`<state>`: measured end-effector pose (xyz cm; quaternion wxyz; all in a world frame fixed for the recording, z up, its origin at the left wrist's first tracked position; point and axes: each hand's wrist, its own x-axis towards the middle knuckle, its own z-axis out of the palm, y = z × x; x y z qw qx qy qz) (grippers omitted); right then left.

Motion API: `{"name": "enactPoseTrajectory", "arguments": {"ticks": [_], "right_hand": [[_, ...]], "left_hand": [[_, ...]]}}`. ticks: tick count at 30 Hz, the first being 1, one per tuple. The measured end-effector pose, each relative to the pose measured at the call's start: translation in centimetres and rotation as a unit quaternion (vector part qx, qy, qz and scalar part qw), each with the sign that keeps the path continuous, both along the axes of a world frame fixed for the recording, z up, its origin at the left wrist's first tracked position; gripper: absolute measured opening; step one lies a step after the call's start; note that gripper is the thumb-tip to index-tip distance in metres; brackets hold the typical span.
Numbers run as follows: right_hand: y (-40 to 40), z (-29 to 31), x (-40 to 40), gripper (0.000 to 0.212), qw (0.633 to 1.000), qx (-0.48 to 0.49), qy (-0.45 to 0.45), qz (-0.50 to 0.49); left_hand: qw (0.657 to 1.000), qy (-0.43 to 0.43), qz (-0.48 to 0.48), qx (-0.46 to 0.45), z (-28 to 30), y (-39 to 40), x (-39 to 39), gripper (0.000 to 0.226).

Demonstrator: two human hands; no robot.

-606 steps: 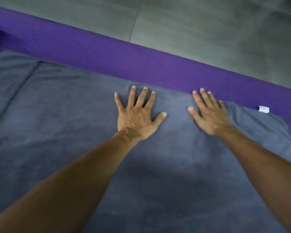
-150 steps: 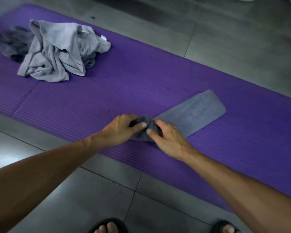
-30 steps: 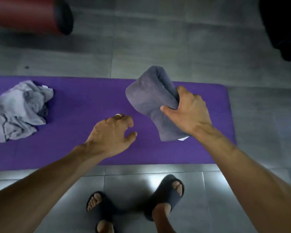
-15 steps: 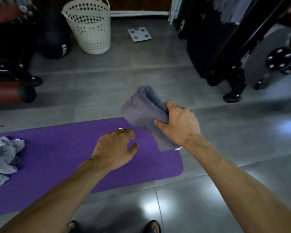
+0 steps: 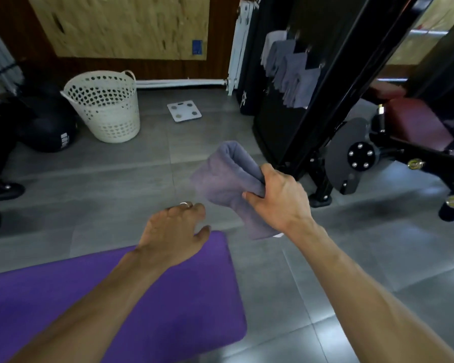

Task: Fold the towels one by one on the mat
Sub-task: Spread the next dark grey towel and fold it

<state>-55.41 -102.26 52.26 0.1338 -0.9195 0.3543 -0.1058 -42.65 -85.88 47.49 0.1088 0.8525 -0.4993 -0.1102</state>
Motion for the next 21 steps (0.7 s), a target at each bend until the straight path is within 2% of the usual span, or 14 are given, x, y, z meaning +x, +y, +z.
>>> {"name": "enactPoseTrajectory", "arguments": {"ticks": [7,15,21], "right_hand": [[-12.6,3.1,-0.4,0.035,0.999,0.019,-0.036,-0.014],[-29.0,4.6,-0.1,0.032,0.998,0.023,-0.009,0.066],[-38.7,7.2,3.5,0.031,0.995,0.030,-0.025,0.091]], "left_hand": [[1.000,-0.002,0.022,0.007,3.2,-11.9,-0.1,0.032],[0.996,-0.022,0.085,0.019,5.2,-26.9,-1.9,0.034],[0.993,-0.022,0.115,0.003,7.8,-36.0,0.9,0.035]]}}
